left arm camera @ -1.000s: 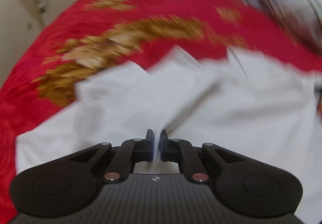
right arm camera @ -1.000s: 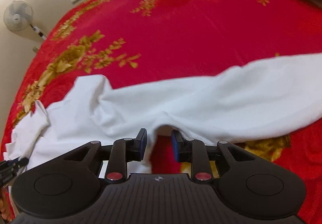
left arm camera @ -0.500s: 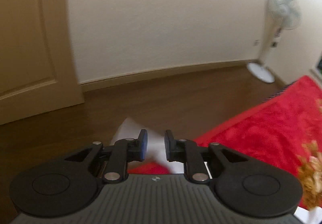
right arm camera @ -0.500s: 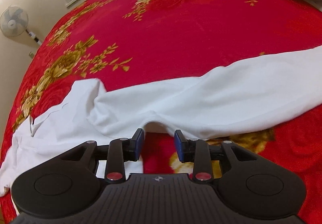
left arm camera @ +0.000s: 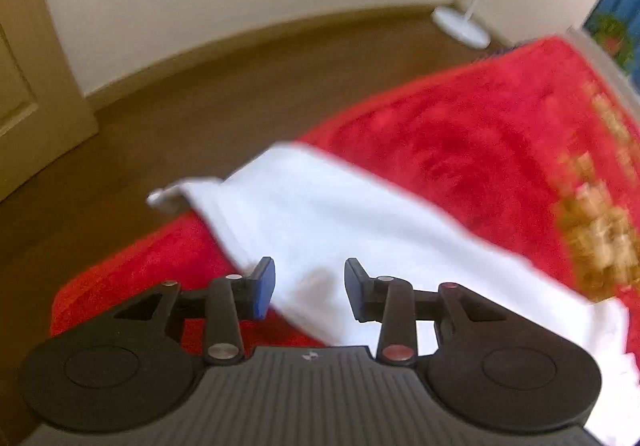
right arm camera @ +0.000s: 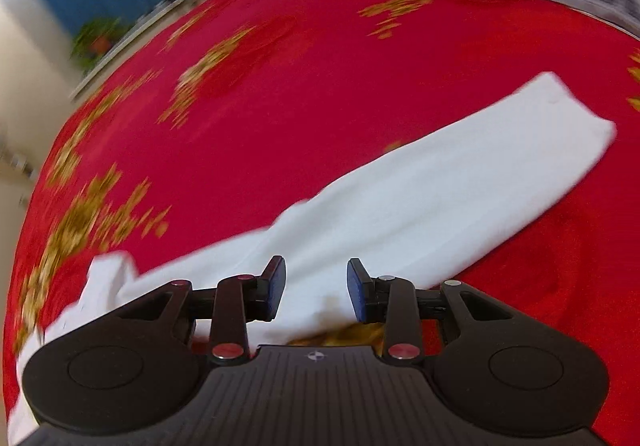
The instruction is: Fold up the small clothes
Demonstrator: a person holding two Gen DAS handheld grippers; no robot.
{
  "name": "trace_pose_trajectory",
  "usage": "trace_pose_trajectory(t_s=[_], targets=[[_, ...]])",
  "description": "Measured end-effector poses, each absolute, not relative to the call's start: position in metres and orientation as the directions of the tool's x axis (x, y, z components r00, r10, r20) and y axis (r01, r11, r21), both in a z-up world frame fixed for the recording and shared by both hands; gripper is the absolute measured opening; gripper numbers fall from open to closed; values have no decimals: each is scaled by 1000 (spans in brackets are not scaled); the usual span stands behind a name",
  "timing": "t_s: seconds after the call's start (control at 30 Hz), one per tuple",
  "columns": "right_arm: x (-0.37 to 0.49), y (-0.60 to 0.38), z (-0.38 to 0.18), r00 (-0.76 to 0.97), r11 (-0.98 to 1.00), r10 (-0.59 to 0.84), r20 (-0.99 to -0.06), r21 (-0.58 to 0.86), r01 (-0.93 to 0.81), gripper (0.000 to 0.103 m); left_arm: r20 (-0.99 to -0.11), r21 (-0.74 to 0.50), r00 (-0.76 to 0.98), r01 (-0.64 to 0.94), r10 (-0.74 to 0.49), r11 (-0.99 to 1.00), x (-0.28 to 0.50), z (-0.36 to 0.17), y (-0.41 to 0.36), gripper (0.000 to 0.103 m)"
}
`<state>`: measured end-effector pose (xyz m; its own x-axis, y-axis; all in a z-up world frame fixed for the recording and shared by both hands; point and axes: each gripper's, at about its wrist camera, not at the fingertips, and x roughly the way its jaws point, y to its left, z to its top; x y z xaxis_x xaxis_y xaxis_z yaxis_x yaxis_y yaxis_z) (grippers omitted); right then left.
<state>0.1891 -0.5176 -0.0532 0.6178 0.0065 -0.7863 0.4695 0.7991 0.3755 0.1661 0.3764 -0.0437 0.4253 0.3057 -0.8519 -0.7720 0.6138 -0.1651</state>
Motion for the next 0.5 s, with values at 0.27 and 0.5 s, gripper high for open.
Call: trace_pose_trajectory(t_s=[0.27,0.5], targets=[[163,-618,-80,539,547,-133,-832,392,740,37,-651,-255,745,-393,143,883,131,12,279,63],[143,-679,-105,515,423,-256,-818,385,820,37,-611,-65,765,-302,201,951,137,-9,223,61]])
